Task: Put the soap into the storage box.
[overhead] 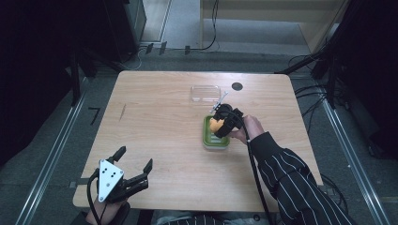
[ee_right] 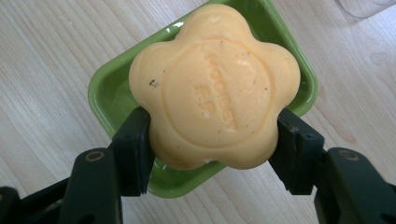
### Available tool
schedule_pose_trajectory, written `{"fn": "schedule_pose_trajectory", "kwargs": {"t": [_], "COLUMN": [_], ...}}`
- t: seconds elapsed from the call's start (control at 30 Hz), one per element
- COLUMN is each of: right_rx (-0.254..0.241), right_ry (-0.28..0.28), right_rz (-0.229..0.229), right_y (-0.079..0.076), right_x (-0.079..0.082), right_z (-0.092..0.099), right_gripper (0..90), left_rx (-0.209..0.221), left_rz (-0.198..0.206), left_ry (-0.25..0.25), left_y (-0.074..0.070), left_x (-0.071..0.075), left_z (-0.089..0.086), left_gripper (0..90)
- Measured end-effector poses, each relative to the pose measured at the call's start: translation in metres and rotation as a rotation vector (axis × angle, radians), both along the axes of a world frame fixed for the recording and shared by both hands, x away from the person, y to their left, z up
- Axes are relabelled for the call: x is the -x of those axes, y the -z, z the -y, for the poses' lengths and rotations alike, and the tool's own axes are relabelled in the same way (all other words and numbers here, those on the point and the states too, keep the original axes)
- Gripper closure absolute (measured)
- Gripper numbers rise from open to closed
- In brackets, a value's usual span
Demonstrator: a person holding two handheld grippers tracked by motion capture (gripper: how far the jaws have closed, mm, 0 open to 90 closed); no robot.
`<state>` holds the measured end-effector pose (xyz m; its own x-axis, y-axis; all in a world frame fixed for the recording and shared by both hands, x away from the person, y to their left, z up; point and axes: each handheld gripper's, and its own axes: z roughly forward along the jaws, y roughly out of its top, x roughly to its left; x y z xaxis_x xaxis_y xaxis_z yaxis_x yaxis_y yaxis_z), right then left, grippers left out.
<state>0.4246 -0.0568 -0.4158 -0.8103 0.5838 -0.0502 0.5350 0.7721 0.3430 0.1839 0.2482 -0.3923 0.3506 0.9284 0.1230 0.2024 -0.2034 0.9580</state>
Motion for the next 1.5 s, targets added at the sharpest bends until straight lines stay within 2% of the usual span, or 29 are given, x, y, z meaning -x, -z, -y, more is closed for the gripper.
{"fn": "schedule_pose_trajectory", "kwargs": {"t": [0.67, 1.5], "right_rx": [0.021, 0.058], "right_ry": [-0.005, 0.01], "right_rz": [-0.018, -0.011], "right_y": [0.011, 0.023], "right_x": [-0.003, -0.004], "right_z": [-0.008, -0.016], "right_gripper": [39.9, 39.8], "left_rx": [-0.001, -0.005], "left_rz": [0.001, 0.0], "left_ry": [0.0, 0.004], "left_y": [0.0, 0.0], "left_x": [0.0, 0.001], "left_z": [0.0, 0.0], "left_gripper": [13.0, 13.0]}}
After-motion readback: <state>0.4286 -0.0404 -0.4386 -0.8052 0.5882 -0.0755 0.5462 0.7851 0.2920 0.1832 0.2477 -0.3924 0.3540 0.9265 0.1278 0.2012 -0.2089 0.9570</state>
